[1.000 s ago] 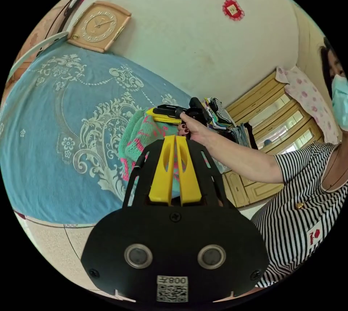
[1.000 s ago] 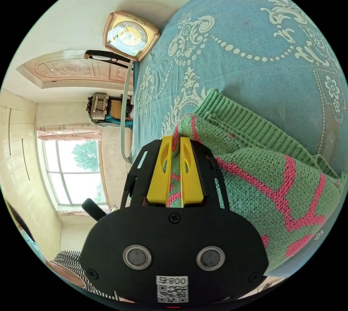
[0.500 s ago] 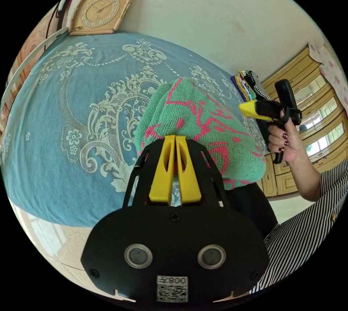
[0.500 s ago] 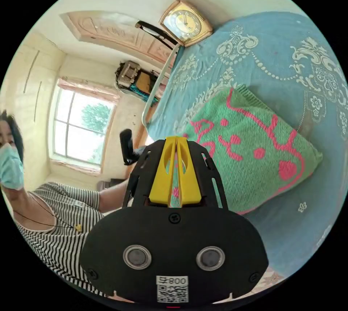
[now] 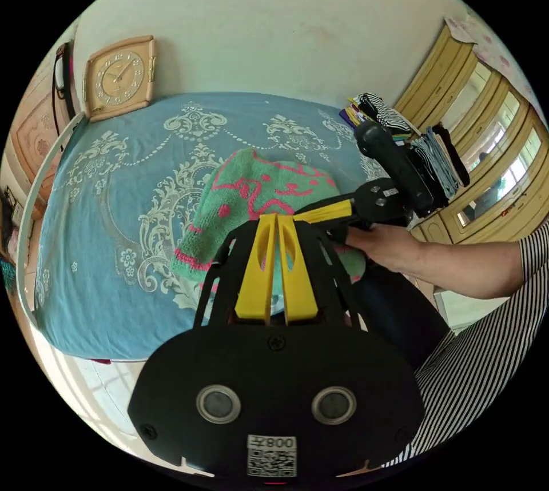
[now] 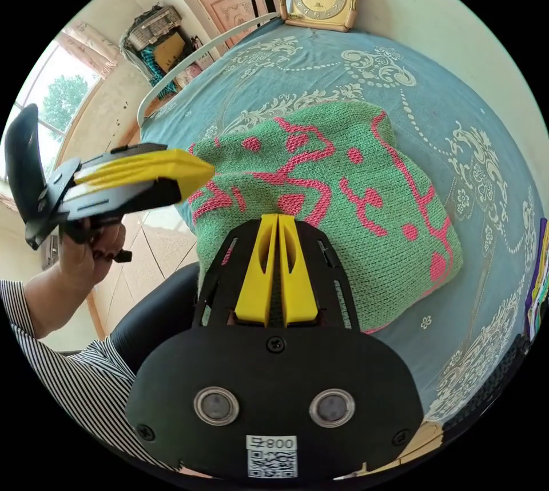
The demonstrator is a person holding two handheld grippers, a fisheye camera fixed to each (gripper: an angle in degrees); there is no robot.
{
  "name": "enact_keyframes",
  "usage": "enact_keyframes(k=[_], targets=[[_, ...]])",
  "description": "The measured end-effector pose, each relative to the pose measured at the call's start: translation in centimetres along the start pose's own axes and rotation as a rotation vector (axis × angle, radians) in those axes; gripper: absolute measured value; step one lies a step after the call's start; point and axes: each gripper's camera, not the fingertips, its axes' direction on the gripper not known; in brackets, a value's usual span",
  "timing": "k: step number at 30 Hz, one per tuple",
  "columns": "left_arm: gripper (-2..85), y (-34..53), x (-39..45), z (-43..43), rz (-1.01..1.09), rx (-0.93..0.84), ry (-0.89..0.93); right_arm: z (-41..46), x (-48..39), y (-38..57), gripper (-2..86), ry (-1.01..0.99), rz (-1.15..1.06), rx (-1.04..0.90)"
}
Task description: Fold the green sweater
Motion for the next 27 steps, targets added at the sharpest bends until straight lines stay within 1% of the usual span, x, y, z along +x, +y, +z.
enact_keyframes(k=[1,2,3,4,6,7,9,11,13,15,17,20,22,24,25,27], targets=[[0.1,0.2,1.0,1.3,0.034,-0.088,-0.01,0.2,0.1,0.1,0.1,-0.004,0.005,0.0],[0.1,0.7,1.6,3.3,0.057,-0.224,-0.061,0.6,0.3,0.2,0.1,-0.015,0.012,0.002],[0.1,1.1,1.8,3.6,0.082,-0.209,-0.071,1.0,0.7,0.4,0.1,-0.036,0.034,-0.004],[0.1,1.8,1.7,3.3,0.078,-0.13,-0.084,1.1,1.1,0.6,0.1,-0.052,0.052,-0.009],[0.1,2.1,1.0,3.2,0.002,-0.139,-0.033,0.1,2.7,1.6,0.1,-0.168,0.124,0.007],[0.1,2.3,0.7,3.1,-0.015,-0.147,-0.019,-0.5,2.8,2.1,0.1,-0.182,0.126,0.031],[0.1,2.6,0.6,3.0,-0.002,-0.147,-0.025,-3.3,2.8,5.5,0.1,-0.136,0.11,0.141],[0.1,3.0,0.4,3.0,-0.003,-0.148,-0.038,-4.0,2.7,8.3,0.1,-0.088,0.128,0.182],[0.1,3.2,-0.1,3.0,-0.027,-0.15,-0.023,-2.1,2.6,10.3,0.1,-0.088,0.138,0.144],[0.1,3.6,-0.7,2.9,-0.063,-0.141,-0.005,-0.3,2.5,12.1,0.1,-0.027,0.137,0.221],[0.1,3.6,-1.1,2.7,-0.054,-0.16,-0.033,0.1,2.7,11.6,0.2,-0.007,0.152,0.196],[0.1,3.4,-1.6,2.5,-0.016,-0.199,-0.074,0.6,2.2,10.9,0.1,0.1,0.075,0.132],[0.1,3.3,-2.6,1.9,-0.048,-0.215,-0.046,0.8,2.7,11.2,0.1,0.106,0.077,0.139],[0.1,3.4,-3.9,0.9,-0.116,-0.204,0.016,0.6,4.5,11.9,0.2,0.044,0.116,0.144],[0.1,3.8,-4.8,-0.2,-0.159,-0.166,0.065,0.5,5.2,12.1,0.2,0.02,0.133,0.146],[0.2,4.8,-5.9,-2.0,-0.19,-0.097,0.14,-0.4,7.9,13.2,0.2,-0.1,0.212,0.156]])
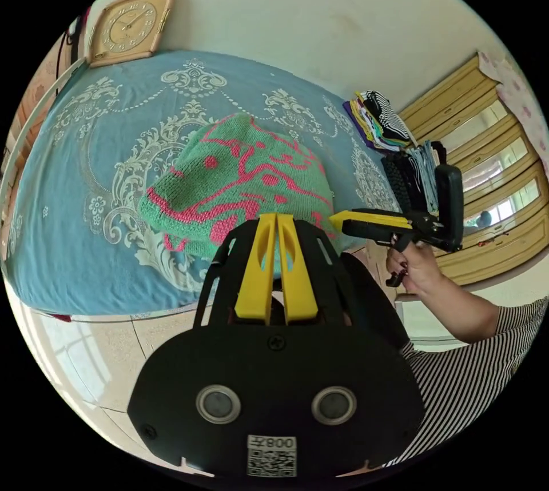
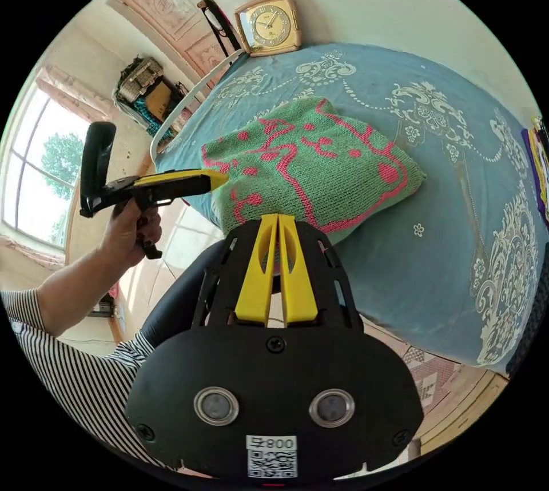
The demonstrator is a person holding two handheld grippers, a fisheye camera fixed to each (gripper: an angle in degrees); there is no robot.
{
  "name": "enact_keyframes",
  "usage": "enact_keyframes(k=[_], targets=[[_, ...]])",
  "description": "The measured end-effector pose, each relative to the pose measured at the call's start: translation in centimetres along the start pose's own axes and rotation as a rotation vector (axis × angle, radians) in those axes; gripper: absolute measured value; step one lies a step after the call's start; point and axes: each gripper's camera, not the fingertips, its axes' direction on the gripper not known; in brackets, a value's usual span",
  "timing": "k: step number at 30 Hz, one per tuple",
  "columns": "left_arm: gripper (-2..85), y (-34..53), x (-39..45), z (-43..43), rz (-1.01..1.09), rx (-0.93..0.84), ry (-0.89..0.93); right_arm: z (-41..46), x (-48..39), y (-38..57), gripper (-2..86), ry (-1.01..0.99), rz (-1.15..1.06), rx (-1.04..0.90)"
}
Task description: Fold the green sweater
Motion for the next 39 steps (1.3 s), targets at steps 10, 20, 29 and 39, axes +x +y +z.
enact_keyframes(k=[10,20,29,39], targets=[[3.5,9.1,-8.9,-5.8,-0.24,0.057,0.287,-4.3,8.9,6.9,1.5,-0.4,0.229,0.165],[10.4,11.1,-15.7,-9.8,-0.368,0.129,0.5,-5.4,15.6,11.9,9.2,-0.625,0.381,0.207],[15.6,6.2,-21.5,-10.9,-0.46,0.142,0.629,-6.1,20.5,10.6,13.7,-0.711,0.46,0.191],[19.3,-0.5,-30.0,-9.9,-0.703,0.209,0.749,-4.5,25.9,6.9,14.8,-0.796,0.571,0.126]])
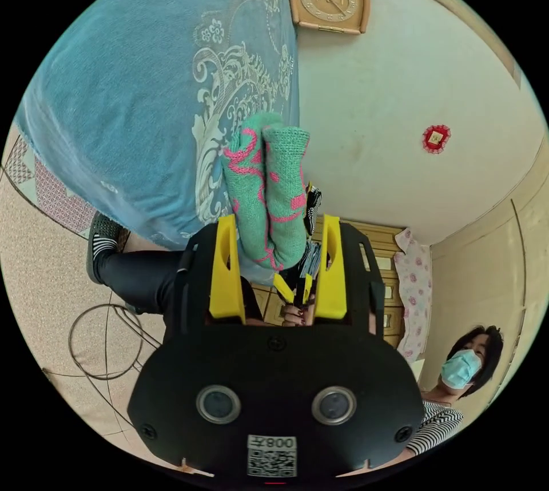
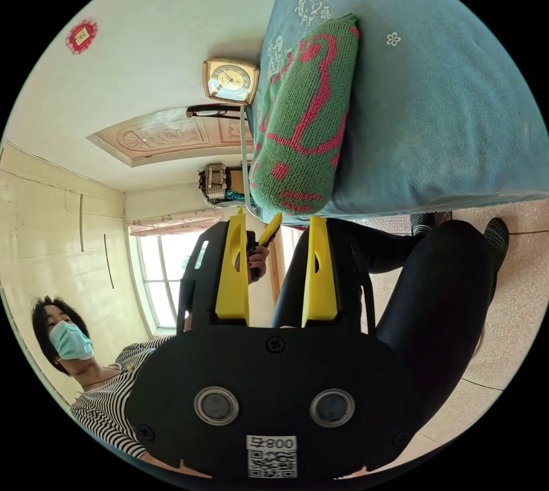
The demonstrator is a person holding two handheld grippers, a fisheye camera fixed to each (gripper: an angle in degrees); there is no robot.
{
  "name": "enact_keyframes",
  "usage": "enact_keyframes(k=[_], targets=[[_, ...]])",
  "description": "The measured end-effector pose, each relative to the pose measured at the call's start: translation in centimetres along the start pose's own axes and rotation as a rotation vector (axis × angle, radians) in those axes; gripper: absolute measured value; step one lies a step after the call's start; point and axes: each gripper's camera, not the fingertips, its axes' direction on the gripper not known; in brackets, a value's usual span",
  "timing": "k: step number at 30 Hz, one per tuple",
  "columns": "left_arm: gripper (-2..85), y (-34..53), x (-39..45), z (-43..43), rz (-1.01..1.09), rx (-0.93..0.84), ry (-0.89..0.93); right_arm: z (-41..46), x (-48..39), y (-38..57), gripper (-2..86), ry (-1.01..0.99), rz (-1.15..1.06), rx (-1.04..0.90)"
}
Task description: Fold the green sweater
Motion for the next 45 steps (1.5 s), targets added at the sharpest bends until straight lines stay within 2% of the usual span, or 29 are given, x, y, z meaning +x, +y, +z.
enact_keyframes(k=[9,20,26,35,41,45], targets=[[20.9,-7.0,1.3,0.2,-0.031,0.038,-0.016,-2.8,0.8,-3.8,15.1,0.019,0.08,0.011],[18.9,-11.6,4.1,5.0,-0.035,-0.039,-0.048,-4.7,0.9,-4.5,17.3,0.002,0.141,0.005],[14.3,-11.7,4.7,8.0,-0.079,-0.051,-0.037,-6.1,0.4,-3.5,17.5,-0.063,0.164,0.017],[13.6,-10.4,6.2,14.3,-0.057,-0.066,-0.035,-9.0,-0.7,0.1,21.7,-0.157,0.204,0.055],[11.5,-8.8,7.7,20.0,-0.018,-0.107,-0.125,-8.8,-3.6,1.2,21.8,-0.014,0.179,-0.021],[10.2,-7.3,8.1,23.6,-0.008,-0.107,-0.127,-10.4,-4.2,3.2,19.4,-0.016,0.171,-0.073]])
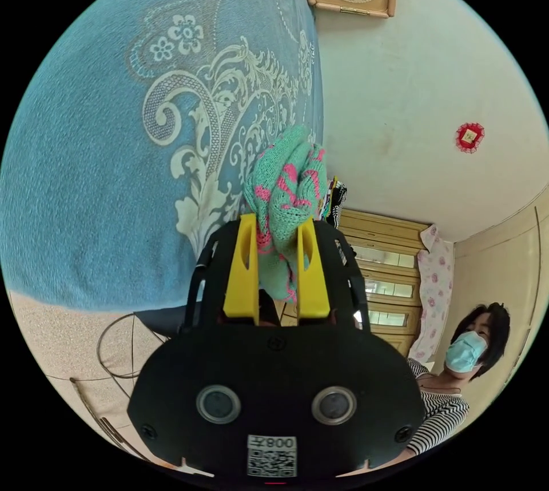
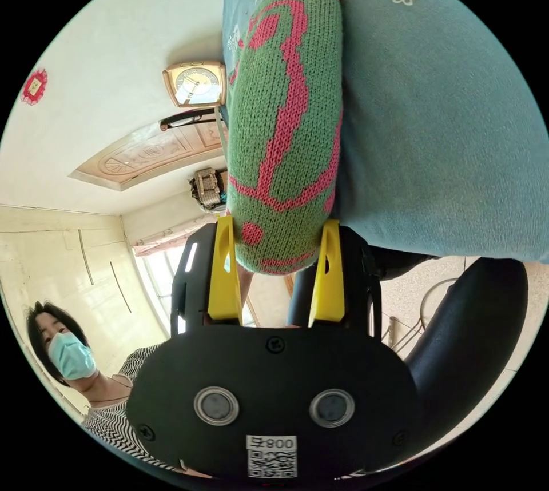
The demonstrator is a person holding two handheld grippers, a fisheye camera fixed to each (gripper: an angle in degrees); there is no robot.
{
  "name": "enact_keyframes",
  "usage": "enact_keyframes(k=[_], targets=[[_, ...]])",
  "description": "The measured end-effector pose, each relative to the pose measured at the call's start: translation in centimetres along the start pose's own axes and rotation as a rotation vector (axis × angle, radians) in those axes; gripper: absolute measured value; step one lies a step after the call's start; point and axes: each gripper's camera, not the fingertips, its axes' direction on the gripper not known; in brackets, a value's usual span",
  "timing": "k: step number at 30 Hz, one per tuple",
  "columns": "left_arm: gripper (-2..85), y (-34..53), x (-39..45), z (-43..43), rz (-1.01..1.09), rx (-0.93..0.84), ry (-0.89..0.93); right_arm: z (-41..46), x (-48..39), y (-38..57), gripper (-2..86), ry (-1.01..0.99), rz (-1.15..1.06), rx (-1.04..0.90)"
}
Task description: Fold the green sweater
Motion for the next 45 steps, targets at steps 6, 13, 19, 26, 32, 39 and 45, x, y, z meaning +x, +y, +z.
enact_keyframes(k=[6,13,19,26,32,39,45], targets=[[9.3,2.2,1.8,6.9,-0.011,-0.036,0.024,-3.3,-0.3,4.3,17.2,-0.039,-0.013,-0.059],[9.0,6.0,5.7,17.0,-0.094,-0.157,-0.014,-9.2,-3.4,10.2,15.3,-0.014,0.014,-0.102],[8.6,8.8,11.7,27.0,-0.115,-0.294,-0.04,-16.2,-8.6,18.1,14.6,-0.017,0.066,-0.067],[8.4,11.1,18.0,40.9,-0.066,-0.505,-0.028,-24.5,-15.1,32.6,14.3,-0.041,0.1,0.095],[8.4,13.5,22.9,55.8,0.063,-0.719,-0.005,-32.3,-19.2,47.7,14.3,-0.09,0.08,0.321],[8.4,19.3,27.3,74.9,0.196,-0.834,0.053,-45.2,-20.5,64.3,14.2,-0.158,-0.008,0.527],[8.4,26.7,30.2,93.3,0.285,-0.886,0.126,-59.6,-22.1,77.5,14.2,-0.148,-0.118,0.608]])
